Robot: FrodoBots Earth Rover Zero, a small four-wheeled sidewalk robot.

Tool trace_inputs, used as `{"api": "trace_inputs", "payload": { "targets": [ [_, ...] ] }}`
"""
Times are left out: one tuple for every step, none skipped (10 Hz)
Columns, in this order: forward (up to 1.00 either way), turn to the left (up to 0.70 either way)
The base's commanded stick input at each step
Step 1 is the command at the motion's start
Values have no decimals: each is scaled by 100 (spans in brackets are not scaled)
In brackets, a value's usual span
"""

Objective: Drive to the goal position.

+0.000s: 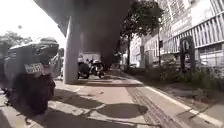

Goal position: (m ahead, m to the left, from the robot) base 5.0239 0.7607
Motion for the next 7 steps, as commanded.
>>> {"api": "trace_inputs", "payload": {
  "targets": [
    [70,0],
    [70,0],
    [70,0],
    [70,0],
    [70,0],
    [70,0],
    [70,0]
  ]
}}
